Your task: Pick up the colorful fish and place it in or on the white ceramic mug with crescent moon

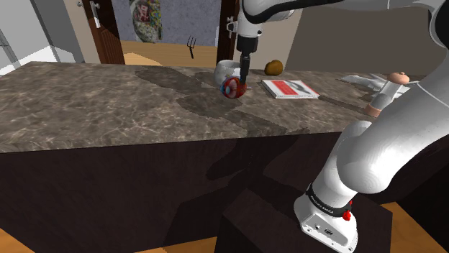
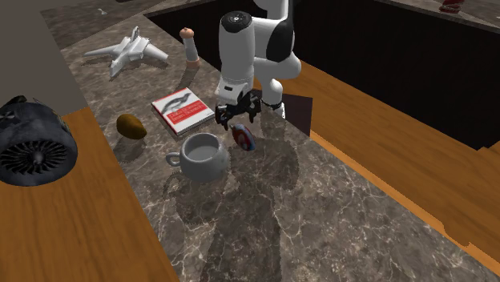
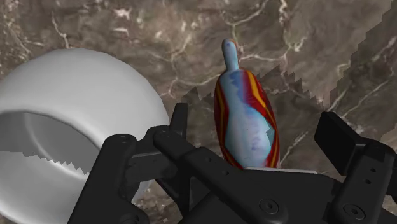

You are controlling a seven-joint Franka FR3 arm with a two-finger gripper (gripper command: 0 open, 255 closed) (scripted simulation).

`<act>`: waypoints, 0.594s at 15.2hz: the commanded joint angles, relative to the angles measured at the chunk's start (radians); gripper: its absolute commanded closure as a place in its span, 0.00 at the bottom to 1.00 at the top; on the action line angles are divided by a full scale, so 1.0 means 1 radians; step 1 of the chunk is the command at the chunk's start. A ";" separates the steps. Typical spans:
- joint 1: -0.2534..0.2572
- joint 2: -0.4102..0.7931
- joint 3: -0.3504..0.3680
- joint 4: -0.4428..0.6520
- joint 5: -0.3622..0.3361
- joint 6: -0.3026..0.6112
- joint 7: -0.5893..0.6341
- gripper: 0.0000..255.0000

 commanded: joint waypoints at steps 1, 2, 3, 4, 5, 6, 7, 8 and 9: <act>0.000 0.005 -0.002 -0.019 0.001 0.025 -0.004 0.00; 0.000 0.006 -0.003 -0.031 0.000 0.038 -0.004 0.00; -0.001 0.008 -0.004 -0.043 0.000 0.052 -0.004 0.00; -0.001 0.010 -0.005 -0.062 -0.001 0.073 -0.004 0.00; -0.001 0.010 -0.005 -0.062 -0.001 0.073 -0.004 0.00; -0.001 0.010 -0.005 -0.062 -0.001 0.073 -0.004 0.00; -0.001 0.010 -0.005 -0.062 -0.001 0.073 -0.004 0.00; -0.001 0.010 -0.005 -0.062 -0.001 0.073 -0.004 0.00; -0.001 0.010 -0.005 -0.062 -0.001 0.073 -0.004 0.00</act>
